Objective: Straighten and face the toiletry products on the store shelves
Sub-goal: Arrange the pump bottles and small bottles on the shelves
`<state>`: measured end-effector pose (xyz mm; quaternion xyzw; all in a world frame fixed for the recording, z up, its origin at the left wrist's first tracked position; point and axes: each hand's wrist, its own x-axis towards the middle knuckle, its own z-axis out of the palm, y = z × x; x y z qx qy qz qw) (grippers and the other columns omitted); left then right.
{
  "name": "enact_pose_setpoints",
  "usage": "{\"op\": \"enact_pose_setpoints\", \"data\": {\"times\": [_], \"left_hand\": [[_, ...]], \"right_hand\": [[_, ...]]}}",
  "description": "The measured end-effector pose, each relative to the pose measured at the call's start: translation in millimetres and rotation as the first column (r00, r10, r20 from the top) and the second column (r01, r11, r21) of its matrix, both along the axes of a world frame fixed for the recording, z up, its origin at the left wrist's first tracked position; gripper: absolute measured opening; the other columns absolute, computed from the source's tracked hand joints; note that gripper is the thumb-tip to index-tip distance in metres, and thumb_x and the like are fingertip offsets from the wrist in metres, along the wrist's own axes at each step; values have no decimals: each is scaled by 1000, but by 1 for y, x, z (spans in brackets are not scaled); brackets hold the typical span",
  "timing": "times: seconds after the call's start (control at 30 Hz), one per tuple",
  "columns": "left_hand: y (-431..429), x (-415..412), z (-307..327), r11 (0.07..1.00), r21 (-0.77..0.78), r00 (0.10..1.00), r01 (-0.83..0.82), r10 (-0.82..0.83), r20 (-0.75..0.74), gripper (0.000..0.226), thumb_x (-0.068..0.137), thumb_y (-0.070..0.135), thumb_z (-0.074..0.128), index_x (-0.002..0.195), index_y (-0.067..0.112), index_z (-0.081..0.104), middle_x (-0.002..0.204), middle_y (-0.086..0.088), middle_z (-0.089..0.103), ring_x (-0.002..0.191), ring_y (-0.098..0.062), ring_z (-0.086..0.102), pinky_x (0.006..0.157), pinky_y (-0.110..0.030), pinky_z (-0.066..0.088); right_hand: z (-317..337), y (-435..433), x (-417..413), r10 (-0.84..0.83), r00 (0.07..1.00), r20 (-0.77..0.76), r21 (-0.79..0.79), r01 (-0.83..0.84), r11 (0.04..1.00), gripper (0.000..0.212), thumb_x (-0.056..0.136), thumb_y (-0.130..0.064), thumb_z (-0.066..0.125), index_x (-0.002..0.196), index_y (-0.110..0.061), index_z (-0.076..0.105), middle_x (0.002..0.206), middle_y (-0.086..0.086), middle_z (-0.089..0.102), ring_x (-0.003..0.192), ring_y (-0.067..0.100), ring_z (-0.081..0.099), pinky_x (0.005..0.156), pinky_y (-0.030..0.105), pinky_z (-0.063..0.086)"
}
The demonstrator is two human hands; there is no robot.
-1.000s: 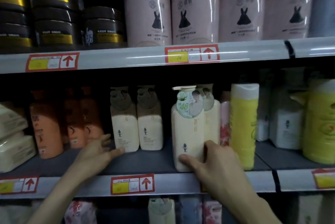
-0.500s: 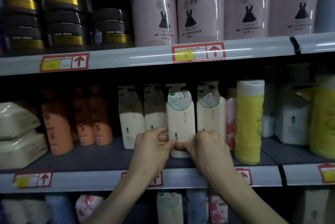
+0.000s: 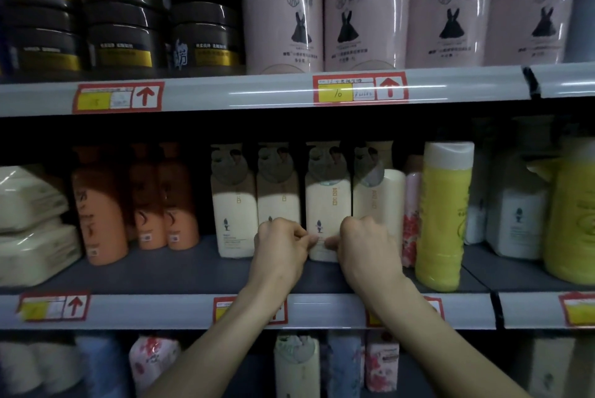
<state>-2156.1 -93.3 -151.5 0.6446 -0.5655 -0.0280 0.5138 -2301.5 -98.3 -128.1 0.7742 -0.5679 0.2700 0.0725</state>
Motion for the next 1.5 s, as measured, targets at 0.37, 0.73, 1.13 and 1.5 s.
{"op": "enact_pose_setpoints", "data": {"times": [0.37,0.73,1.13,1.5], "left_hand": [[-9,10,-4,998,22,996,-62,60,62,17,85,29,79,73,17,78,66,1,71,70,-16,72,71,-35,61],[0,-52,19,965,127,972,231,-235,18,49,94,29,67,139,10,60,130,-1,69,118,-7,65,97,-15,46],[-2,-72,15,937,176,947,300,-272,-170,25,87,13,73,112,13,77,94,8,79,87,0,73,81,-17,58],[76,-13,4,998,51,999,-39,40,-10,12,78,30,86,86,32,77,76,31,69,76,11,68,78,-13,54]], "right_hand": [[-12,0,-2,104,989,103,26,-108,994,30,104,-38,53,100,-10,63,106,17,65,102,40,63,71,37,41],[-28,52,-79,115,939,323,-153,-68,986,41,98,-42,55,134,-23,56,86,-5,70,77,17,67,63,31,43],[-26,53,-75,193,895,403,-52,-188,981,38,97,-35,54,131,-20,50,93,-1,68,86,21,65,70,31,43],[-34,65,-25,300,881,365,-39,-308,951,69,86,-65,43,144,-27,47,117,-3,71,109,21,64,92,34,51]]}}
